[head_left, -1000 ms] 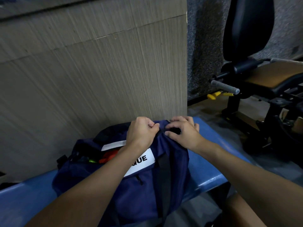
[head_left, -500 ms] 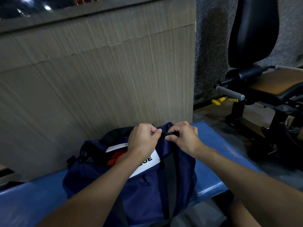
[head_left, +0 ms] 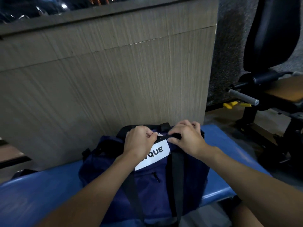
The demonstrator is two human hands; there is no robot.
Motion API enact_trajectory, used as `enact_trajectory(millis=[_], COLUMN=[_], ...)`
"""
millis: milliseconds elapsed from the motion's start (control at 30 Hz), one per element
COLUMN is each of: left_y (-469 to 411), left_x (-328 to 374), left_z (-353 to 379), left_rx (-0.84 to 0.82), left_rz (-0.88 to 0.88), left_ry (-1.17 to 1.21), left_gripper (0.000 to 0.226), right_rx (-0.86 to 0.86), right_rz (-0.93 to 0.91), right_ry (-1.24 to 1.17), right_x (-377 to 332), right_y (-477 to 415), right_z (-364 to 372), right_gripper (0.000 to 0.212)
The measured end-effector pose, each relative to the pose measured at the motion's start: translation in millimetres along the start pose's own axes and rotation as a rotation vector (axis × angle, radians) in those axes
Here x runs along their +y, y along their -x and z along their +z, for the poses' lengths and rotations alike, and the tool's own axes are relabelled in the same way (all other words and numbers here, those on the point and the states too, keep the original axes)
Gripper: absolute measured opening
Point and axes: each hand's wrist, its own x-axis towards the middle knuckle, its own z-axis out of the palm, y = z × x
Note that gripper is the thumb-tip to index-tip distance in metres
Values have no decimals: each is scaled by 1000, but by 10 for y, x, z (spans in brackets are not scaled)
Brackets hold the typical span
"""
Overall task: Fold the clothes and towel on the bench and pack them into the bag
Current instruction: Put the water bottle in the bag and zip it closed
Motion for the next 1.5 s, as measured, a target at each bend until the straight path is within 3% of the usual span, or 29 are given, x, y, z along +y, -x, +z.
enact_trajectory(millis=[67,233,367,533,833,1233,1400,1467,1500], left_y=[16,36,68,127,234,331,343,343,340], left_x=[-54,-367,-398,-558,-985,-1504,-1557,-1527,-1489], left_z=[-69,-297,-345,-503,-932,-1268,-1269,-1212,-1169], left_rx=[12,62,66,91,132,199,197,242,249], left_rz=[-6,-42,1,0,-72,-161,-125,-32,32], left_ry=[-30,-70,-42,-86,-159,-193,-296,-410,-453], left_gripper=[30,27,28,26,24,29,27,14,19], right_rx=[11,22,-86,-71,-76,-91,-101,-103,-104], right_rz=[-5,141,-12,-40,79,121,111,117,121], right_ry=[18,-21,-58,-7,-29,-45,-41,-45,-53], right_x=[-26,10,-334,-458,-454,-518,-544,-532,-522], right_y=[-6,18,-85,-158,-180,-144,-138,-127,-119], right_z=[30,56,195,340,399,349,341,332,324], right_gripper=[6,3,35,16,4,7,5,2,2])
